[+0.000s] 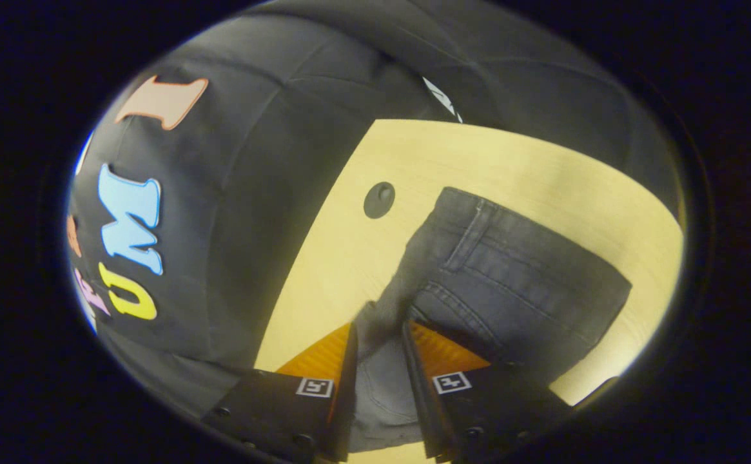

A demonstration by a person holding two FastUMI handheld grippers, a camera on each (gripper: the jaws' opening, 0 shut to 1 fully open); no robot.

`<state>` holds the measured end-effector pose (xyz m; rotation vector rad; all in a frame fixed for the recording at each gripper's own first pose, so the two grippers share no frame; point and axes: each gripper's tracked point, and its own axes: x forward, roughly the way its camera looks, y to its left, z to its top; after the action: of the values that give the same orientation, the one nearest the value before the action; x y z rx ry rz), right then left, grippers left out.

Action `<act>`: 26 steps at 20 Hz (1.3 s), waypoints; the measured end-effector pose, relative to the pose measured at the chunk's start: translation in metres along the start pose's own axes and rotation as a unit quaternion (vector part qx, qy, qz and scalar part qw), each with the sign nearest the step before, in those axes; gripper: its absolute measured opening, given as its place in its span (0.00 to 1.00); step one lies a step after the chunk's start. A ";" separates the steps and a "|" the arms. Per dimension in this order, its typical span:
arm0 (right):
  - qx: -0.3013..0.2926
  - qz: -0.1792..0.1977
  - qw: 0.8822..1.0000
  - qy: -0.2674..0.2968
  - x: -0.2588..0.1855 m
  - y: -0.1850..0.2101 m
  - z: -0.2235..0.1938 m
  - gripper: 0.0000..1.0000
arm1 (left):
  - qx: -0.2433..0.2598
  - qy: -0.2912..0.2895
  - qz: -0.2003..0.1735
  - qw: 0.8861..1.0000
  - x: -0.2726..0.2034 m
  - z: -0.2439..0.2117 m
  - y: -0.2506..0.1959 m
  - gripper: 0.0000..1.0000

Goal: Grasp the waist and the cuffs of the jeans and fold them to make the two legs overlap; first hold the waist and fold one-third of the jeans toward the cuffs, then hold the cuffs and fold the remaining one-third in the same direction to finish folding.

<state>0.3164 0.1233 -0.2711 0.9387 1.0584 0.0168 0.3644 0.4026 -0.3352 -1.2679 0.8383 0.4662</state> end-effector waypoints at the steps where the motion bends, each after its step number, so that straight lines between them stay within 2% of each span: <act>1: -0.021 -0.007 1.000 -0.010 -0.009 -0.004 0.000 0.56 | 0.022 0.007 -0.007 1.000 -0.008 -0.006 -0.009 0.25; 2: -0.037 -0.016 0.999 -0.021 -0.020 -0.010 0.003 0.61 | 0.043 0.015 -0.012 0.999 -0.012 -0.015 -0.016 0.27; 3: -0.047 -0.020 0.998 -0.029 -0.030 -0.011 0.004 0.61 | 0.064 0.022 -0.016 0.998 -0.018 -0.023 -0.024 0.34; 4: -0.053 -0.019 0.998 -0.034 -0.037 -0.012 0.003 0.75 | 0.082 0.026 -0.016 0.996 -0.023 -0.032 -0.027 0.34; 6: -0.066 -0.017 0.997 -0.036 -0.053 -0.015 -0.002 0.87 | 0.121 0.034 -0.013 0.992 -0.039 -0.047 -0.036 0.34; 7: -0.074 -0.022 0.996 -0.038 -0.058 -0.020 -0.003 0.80 | 0.145 0.037 -0.008 0.989 -0.050 -0.054 -0.037 0.34; 8: -0.082 -0.031 0.995 -0.038 -0.061 -0.030 -0.005 0.80 | 0.167 0.039 -0.006 0.985 -0.061 -0.062 -0.042 0.34; 12: -0.068 -0.064 0.995 -0.039 -0.075 -0.066 -0.011 0.89 | 0.245 0.016 0.021 0.969 -0.108 -0.078 -0.047 0.34; 14: -0.044 -0.074 0.995 -0.042 -0.080 -0.083 -0.015 0.89 | 0.274 -0.002 0.039 0.961 -0.132 -0.079 -0.044 0.53; 16: -0.022 -0.082 0.995 -0.045 -0.080 -0.096 -0.016 0.91 | 0.296 -0.027 0.047 0.954 -0.150 -0.080 -0.047 0.81; 18: 0.002 -0.087 0.995 -0.047 -0.079 -0.107 -0.018 0.92 | 0.320 -0.044 0.043 0.946 -0.159 -0.083 -0.052 0.79; 20: 0.020 -0.084 0.995 -0.042 -0.074 -0.107 -0.024 0.92 | 0.348 -0.054 0.041 0.935 -0.160 -0.081 -0.053 0.86; 22: 0.029 -0.101 0.993 -0.045 -0.062 -0.110 -0.026 0.92 | 0.378 -0.069 0.044 0.922 -0.160 -0.073 -0.052 0.83; 25: 0.060 -0.117 0.989 -0.073 -0.047 -0.103 -0.014 0.92 | 0.414 -0.095 0.050 0.904 -0.153 -0.058 -0.050 0.92; 26: 0.072 -0.120 0.987 -0.077 -0.051 -0.104 -0.014 0.94 | 0.422 -0.106 0.050 0.899 -0.146 -0.051 -0.051 0.92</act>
<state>0.2372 0.0452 -0.3048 0.9197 1.0317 -0.3313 0.2949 0.3597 -0.1947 -0.3636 0.7892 0.2579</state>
